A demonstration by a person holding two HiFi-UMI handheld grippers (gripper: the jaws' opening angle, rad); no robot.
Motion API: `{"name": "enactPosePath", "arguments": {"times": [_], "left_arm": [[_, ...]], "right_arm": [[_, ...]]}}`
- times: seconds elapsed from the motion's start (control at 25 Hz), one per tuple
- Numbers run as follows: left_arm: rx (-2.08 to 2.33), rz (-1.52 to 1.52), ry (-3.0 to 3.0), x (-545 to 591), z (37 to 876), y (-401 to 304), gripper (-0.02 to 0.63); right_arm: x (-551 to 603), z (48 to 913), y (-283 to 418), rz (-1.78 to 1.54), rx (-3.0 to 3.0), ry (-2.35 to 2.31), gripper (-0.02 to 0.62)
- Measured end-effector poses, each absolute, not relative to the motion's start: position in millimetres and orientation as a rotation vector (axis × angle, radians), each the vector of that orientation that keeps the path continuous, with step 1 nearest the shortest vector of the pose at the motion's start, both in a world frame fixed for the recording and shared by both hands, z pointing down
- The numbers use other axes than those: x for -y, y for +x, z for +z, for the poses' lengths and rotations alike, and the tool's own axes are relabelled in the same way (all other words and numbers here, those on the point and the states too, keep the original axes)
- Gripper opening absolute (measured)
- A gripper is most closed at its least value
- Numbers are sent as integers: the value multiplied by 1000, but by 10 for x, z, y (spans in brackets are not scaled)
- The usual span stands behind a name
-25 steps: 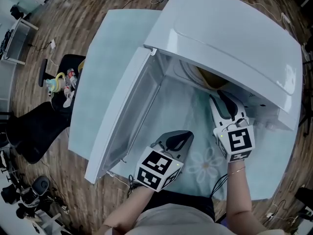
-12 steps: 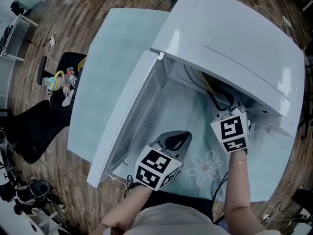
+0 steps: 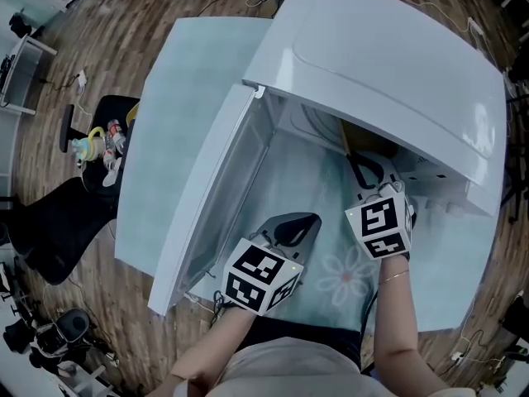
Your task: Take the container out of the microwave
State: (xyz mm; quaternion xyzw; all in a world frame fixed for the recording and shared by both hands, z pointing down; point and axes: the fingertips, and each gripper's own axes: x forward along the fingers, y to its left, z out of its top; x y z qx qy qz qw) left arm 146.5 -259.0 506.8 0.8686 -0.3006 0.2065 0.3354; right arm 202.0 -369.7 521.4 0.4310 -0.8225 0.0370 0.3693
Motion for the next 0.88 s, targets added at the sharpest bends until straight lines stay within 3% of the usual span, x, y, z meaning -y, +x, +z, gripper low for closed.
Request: {"name": "enactPosePath", "arguments": {"times": [0.56,0.88], "left_arm": [[776,551,2383,2418,4731,1370,12],[791,533,2480,2325,4424,1208,12]], "right_arm": [[2838,4880,1914,488,2364,1190,34],[2381,4533,1871,514,2423,1255,34]]}}
